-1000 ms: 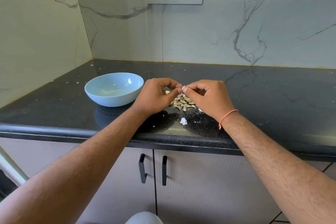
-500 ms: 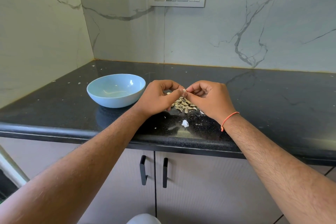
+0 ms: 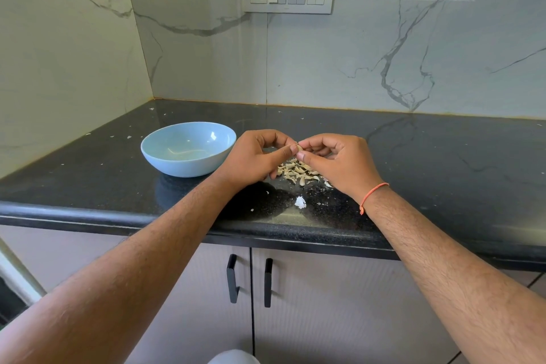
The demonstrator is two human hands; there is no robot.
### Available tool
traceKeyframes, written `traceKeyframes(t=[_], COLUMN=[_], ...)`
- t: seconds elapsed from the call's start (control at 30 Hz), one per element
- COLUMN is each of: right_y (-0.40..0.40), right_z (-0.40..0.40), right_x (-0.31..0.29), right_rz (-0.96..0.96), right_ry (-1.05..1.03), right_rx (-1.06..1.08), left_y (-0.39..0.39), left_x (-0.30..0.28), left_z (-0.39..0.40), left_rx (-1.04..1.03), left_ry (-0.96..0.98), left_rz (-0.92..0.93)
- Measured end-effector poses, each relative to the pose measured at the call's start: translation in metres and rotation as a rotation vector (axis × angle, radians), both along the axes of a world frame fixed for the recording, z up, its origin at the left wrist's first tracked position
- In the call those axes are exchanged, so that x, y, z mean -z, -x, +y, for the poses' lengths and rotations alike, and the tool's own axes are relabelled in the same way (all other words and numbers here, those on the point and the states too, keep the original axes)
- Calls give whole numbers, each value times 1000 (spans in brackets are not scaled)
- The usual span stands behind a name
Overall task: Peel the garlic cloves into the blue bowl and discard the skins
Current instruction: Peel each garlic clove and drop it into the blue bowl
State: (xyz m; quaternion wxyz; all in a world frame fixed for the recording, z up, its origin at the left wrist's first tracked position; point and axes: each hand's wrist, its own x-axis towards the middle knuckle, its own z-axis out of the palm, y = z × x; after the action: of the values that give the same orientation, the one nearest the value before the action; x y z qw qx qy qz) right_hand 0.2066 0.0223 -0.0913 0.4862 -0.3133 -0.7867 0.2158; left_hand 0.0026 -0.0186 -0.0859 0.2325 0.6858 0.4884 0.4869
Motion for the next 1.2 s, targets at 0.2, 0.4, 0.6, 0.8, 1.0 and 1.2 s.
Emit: traceKeyframes(t=[0.2,0.4,0.6,0.8,1.0,1.2], right_y=[0,0,-2,0,1,2], right_z=[2,4,8,2,0,0], right_x=[1,1,1,0,1,1], right_rz=[14,18,55,-1,-89,-151], right_ry=[-11,-22,80,5,-43,-72], right_rx=[-6,-45,-3,25,91,117], left_y=[3,2,4,4,5,5], left_x=[0,2,7,10,7,5], left_z=[2,3,7,11,7,6], left_rx=[25,21,3,-45,-14,9], left_ry=[27,38,-7,-36,-77,-50], left_rz=[-69,-16,25,6,24,-24])
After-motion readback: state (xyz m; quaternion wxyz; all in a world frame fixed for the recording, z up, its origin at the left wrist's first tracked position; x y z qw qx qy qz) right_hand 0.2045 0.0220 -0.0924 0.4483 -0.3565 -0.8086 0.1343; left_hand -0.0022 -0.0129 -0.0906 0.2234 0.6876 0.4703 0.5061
